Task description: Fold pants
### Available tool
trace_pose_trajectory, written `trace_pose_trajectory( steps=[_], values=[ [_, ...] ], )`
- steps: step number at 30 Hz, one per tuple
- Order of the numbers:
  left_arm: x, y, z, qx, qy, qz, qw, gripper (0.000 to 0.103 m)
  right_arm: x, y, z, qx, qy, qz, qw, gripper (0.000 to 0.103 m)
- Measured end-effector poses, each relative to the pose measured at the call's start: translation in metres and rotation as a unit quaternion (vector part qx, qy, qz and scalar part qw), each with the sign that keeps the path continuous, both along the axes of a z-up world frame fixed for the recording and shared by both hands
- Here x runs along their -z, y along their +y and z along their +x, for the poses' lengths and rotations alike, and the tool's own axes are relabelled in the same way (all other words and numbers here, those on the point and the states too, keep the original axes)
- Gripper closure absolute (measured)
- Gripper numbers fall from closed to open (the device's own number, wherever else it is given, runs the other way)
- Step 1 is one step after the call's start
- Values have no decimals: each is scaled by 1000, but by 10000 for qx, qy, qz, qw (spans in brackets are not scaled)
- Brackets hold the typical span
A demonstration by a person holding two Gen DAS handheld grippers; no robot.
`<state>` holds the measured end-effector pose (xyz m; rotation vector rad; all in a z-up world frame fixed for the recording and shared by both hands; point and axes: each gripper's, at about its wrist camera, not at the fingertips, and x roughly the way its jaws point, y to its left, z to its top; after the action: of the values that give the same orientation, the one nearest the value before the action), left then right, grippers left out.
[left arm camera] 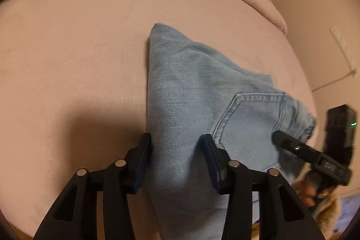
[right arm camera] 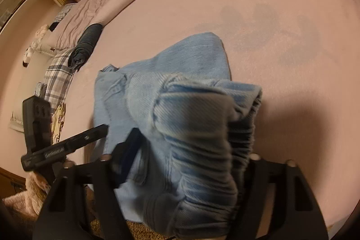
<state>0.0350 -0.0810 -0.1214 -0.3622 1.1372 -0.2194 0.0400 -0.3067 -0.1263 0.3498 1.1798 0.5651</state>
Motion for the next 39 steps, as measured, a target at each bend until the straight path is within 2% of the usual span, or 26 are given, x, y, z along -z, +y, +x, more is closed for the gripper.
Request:
trace_pose_trajectory(
  steps=[3,4,5,7,13,18,25,28,39],
  values=[
    [-8,-11,-4,-21,-176,396,9991,71,-7,-4,-4,161,-58,-38,9998,58],
    [-11,-12,-5,-9,-232,445,9987,78,-8,-5,-3,228,-49,-45,9997,60],
    [-15,-11,-7,37,-279,347,9990,85,-12,-5,-4,280,-55,-61,9996,60],
    [-24,-9,-13,43,-377,285,9989,87,-22,-2,-7,285,-213,-169,9992,63],
    [-48,-1,-21,38,-615,220,9979,88,-59,14,-17,59,-648,-95,9978,65],
    [-68,25,-29,-59,-858,141,9962,88,-79,28,-17,-47,-931,-62,9956,65],
    [-81,38,-7,-232,-1000,335,9942,88,-87,56,1,-111,-1069,-15,9942,65],
    [-84,53,-10,-306,-1026,316,9937,88,-89,64,12,-115,-1075,8,9941,65],
    [-91,53,22,-375,-1077,403,9927,88,-89,77,46,-4,-1042,64,9945,65]
  ],
)
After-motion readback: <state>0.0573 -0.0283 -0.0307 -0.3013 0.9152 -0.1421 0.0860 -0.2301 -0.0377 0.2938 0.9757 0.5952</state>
